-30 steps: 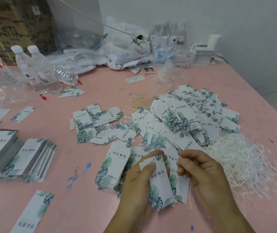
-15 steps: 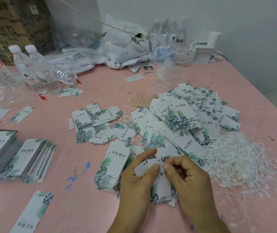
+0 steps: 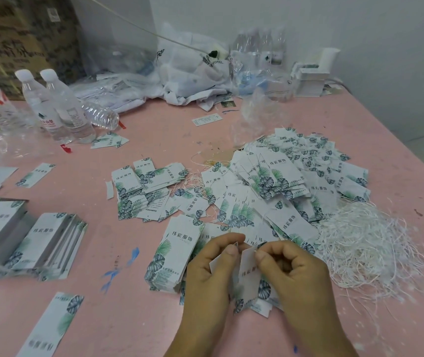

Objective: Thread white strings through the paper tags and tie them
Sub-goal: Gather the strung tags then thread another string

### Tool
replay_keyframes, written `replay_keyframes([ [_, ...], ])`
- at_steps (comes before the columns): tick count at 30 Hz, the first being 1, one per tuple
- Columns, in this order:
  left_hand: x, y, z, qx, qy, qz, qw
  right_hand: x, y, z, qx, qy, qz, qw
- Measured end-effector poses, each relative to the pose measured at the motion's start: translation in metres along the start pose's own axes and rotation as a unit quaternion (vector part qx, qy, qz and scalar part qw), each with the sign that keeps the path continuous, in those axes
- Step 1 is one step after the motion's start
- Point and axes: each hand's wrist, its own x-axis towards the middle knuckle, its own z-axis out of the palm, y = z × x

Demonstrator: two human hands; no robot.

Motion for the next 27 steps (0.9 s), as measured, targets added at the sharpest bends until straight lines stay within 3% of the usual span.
replay_keyframes([
  [6, 0.001, 0.001, -0.001, -0.036, -0.036, -0.033, 0.998, 0.005, -0.008, -0.007, 0.020, -0.063, 0.037, 0.997],
  [16, 0.002, 0.008, -0.002, 0.011, -0.098, 0.008, 0.995, 0.016, -0.016, -0.028, 0.022, -0.173, 0.083, 0.981],
  [27, -0.002, 0.007, 0.000, 0.083, -0.100, 0.075, 0.989, 0.016, -0.008, -0.031, 0.054, -0.200, 0.077, 0.975],
])
